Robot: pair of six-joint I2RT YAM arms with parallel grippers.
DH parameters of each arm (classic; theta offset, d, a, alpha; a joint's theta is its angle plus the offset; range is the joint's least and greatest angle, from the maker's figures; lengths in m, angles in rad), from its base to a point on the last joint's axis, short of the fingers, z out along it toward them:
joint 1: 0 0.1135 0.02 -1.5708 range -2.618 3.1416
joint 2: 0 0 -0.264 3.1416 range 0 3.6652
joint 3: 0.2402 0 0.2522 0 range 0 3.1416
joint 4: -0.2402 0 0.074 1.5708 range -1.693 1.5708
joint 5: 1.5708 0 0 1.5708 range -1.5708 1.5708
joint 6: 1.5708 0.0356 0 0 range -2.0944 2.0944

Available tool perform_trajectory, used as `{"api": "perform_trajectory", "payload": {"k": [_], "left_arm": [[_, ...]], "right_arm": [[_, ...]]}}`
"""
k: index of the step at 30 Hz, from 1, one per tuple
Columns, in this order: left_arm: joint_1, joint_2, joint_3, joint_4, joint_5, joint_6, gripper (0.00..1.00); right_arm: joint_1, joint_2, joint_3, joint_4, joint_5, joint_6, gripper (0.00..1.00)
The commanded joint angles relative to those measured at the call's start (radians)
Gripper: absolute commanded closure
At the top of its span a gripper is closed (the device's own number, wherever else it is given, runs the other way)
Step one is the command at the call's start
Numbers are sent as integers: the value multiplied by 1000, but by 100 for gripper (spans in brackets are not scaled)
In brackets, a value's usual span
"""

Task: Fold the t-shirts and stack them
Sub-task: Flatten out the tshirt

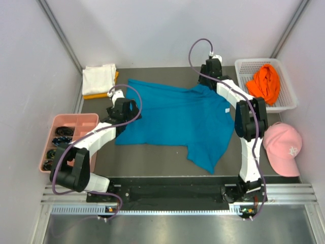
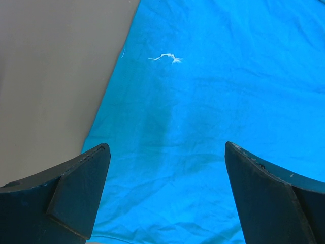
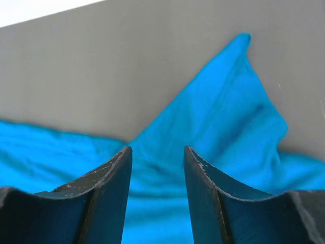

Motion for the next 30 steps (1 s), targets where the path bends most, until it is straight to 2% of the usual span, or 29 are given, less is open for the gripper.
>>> {"api": "perform_trajectory", "payload": {"k": [1,4,10,30], "left_arm": [[7,0,37,41,-3,24,1],[9,-2,34,35,-11,27,1],[15,0,24,38,-14,27,1],[21,1,15,51,-7,22,1]], "right_arm": [[-43,104,161,-22,-47,-29,55],[-69,169,222,-63,-84,-19,57],[-79,204,232,-82,-115,-15,57],[-79,150,91,-57,-234,-15,62]]}}
